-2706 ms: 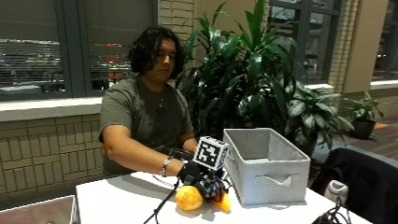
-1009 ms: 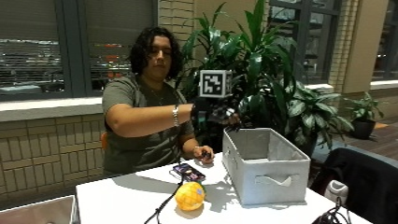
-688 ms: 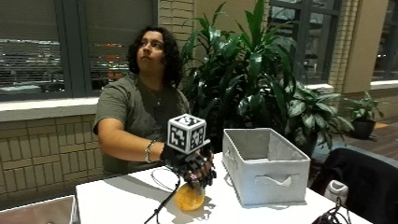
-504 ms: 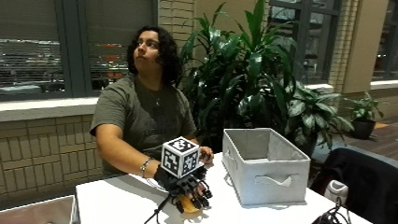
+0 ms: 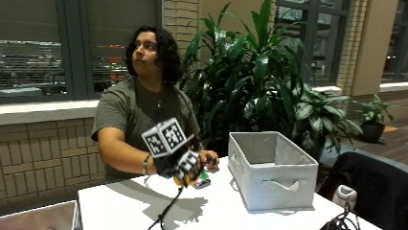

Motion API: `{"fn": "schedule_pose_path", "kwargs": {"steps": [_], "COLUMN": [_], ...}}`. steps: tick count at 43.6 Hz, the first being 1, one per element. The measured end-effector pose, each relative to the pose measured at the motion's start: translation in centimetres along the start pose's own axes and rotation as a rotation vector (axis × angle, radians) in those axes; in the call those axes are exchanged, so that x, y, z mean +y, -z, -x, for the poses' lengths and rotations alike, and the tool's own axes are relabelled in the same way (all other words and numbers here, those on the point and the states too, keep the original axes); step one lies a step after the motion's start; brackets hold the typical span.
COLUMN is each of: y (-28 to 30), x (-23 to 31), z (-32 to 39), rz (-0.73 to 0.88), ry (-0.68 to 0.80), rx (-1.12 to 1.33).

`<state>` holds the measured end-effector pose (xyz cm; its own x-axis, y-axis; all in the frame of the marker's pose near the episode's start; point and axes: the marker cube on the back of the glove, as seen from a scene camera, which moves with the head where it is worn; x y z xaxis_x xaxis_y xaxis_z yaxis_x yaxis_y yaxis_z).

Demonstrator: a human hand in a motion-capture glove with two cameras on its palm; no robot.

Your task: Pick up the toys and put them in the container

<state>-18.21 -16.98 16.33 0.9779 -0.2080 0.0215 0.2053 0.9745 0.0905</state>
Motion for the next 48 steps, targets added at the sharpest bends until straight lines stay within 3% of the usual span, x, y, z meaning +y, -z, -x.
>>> {"fn": "schedule_pose_path", "kwargs": {"steps": [9,18,28,34,42,48], "y": [15.7,23.5,25.4,23.6,22.0,22.0], "x": [-3.9,-9.6,-16.2,-18.2,-17.9,-14.5], "z": [8.2,14.7,21.1,23.3,22.3,20.0], "rz": [-0.328,-0.349,-0.335,-0.144,-0.056,-0.015], "ry": [0.196,0.286,0.263,0.229,0.226,0.296], "rx": [-0.161,-0.263,-0.272,-0.361,-0.331,-0.254]}}
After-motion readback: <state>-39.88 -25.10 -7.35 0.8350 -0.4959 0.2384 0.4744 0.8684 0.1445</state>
